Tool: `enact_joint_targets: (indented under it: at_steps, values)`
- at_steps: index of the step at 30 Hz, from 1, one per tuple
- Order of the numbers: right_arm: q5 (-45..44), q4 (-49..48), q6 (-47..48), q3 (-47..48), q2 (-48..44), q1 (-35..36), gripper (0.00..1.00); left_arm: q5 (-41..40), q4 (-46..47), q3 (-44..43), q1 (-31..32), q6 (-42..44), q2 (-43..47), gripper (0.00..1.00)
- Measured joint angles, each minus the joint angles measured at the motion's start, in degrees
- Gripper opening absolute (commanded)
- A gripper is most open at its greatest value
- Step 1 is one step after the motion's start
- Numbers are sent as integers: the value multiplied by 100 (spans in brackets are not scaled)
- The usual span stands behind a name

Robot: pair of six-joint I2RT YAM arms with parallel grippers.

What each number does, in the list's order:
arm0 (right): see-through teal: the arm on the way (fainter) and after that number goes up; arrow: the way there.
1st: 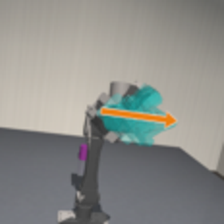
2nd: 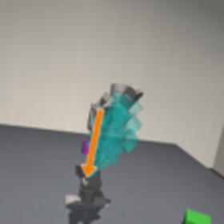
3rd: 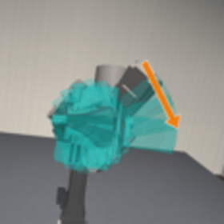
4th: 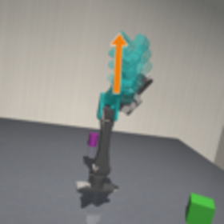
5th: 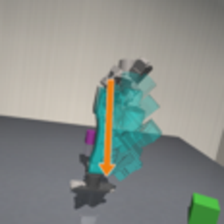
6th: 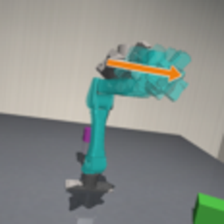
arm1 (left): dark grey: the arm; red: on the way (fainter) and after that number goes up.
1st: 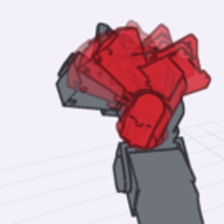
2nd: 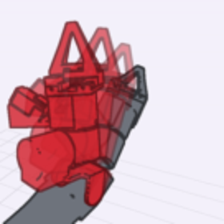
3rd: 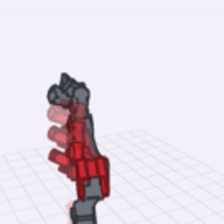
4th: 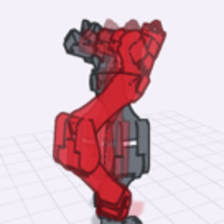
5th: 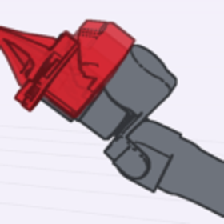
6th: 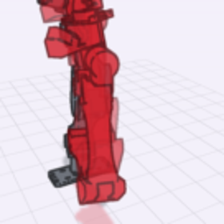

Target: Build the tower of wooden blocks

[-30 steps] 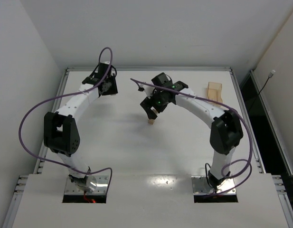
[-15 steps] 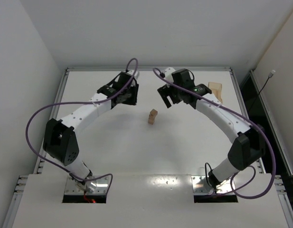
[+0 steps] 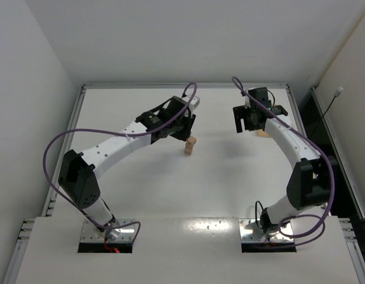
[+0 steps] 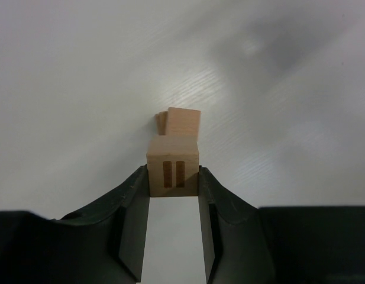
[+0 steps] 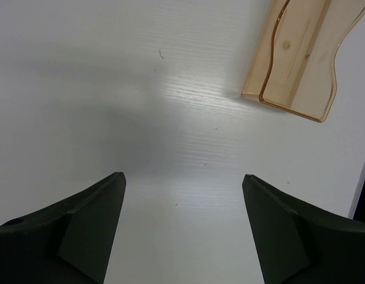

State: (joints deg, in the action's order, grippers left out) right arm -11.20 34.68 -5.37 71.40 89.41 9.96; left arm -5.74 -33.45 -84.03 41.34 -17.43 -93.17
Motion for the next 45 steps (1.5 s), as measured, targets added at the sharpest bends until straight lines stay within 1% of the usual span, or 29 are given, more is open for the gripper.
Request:
enact_joint_targets:
  at_steps: [4,8,12,23,37,45]
  values:
    - [175,13,-52,-26,0,-109,77,2,-61,-149,328,-7,-151,0]
    - [345,17,-70,-35,0,-166,77,17,-131,-358,470,-26,-407,0]
    - [514,37,-66,-37,0,-260,77,-70,-166,-531,470,-72,-638,0]
    - [953,109,42,-57,0,-341,77,-295,-387,-671,415,-107,-1025,0]
    - [1244,144,94,-57,2,-341,77,-372,-466,-820,55,-127,-1108,0]
    - [1300,144,107,-57,37,-341,77,-365,-466,-820,55,-129,-1113,0]
